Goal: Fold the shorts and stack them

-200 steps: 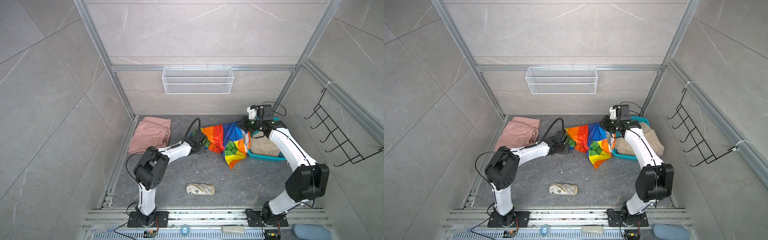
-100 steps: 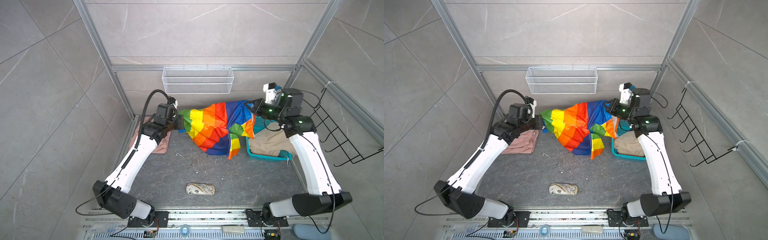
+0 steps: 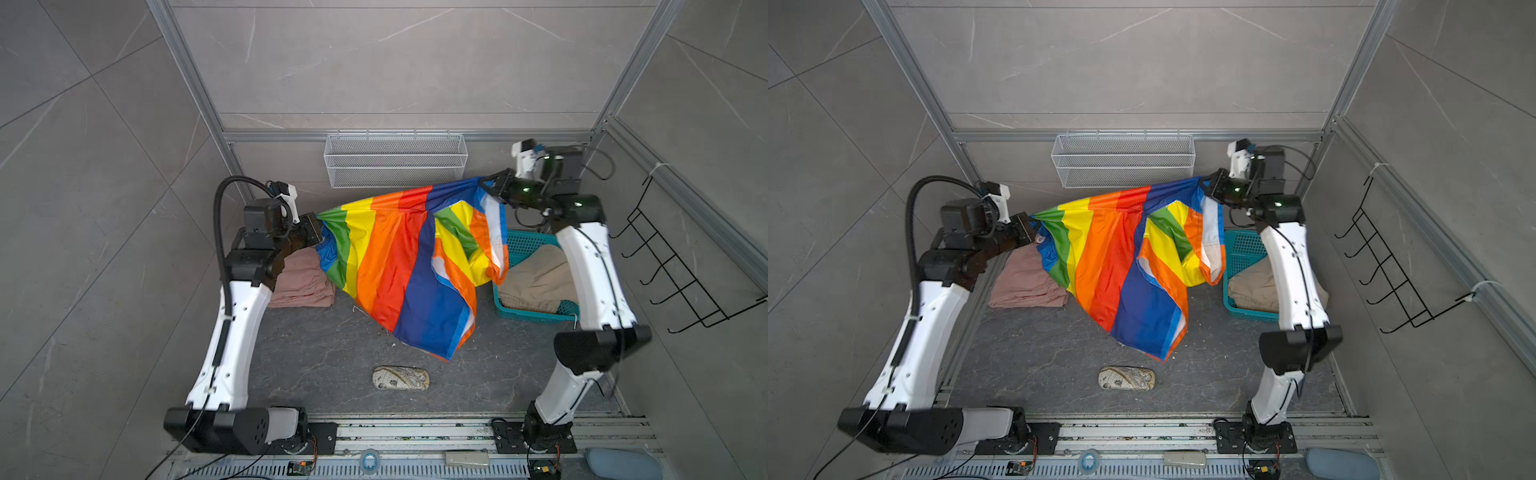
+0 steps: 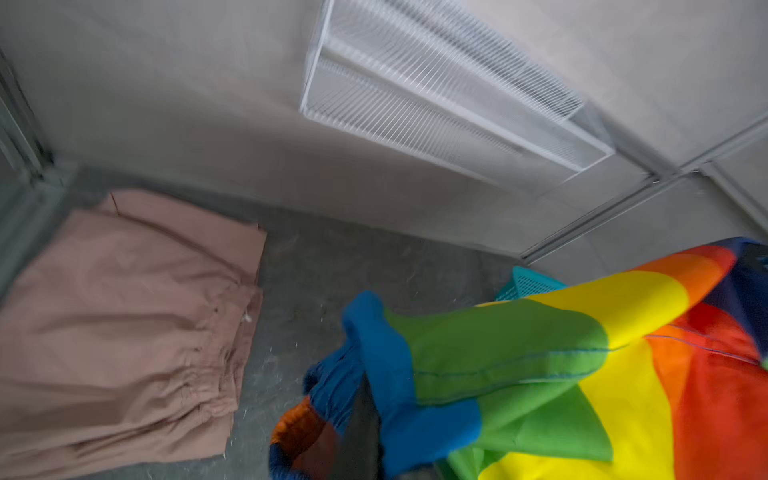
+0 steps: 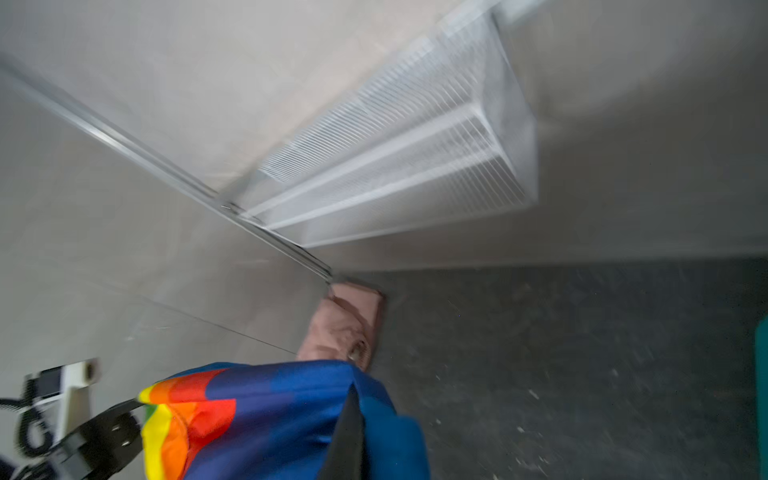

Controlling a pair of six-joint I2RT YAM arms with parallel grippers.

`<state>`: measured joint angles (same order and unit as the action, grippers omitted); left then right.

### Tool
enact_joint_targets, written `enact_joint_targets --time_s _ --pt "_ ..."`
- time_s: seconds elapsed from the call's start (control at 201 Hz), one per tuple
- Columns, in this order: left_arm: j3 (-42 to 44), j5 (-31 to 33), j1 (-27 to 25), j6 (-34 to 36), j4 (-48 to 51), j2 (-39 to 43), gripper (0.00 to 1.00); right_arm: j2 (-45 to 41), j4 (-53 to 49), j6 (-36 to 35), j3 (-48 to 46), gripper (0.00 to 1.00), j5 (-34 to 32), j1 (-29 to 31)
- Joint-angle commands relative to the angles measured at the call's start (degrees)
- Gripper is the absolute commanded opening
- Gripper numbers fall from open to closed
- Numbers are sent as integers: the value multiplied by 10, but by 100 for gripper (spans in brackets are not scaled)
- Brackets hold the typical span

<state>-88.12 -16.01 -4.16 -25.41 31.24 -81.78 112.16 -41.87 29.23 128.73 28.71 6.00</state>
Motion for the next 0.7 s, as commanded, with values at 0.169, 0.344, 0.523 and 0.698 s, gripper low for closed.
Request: enact_joint_targets --time_s 0.169,0.344,0.523,0.698 --pt "107 -128 10 -98 -76 -146 27 96 -111 -72 -25 37 -98 1" --pt "104 -115 8 -85 -72 -147 92 5 -91 -96 -97 78 -136 38" --pt "83 -94 8 -60 -21 -137 99 -109 -45 -95 -258 97 -156 122" --pt "124 -104 8 -64 -23 -105 99 -171 19 -54 -458 99 -131 173"
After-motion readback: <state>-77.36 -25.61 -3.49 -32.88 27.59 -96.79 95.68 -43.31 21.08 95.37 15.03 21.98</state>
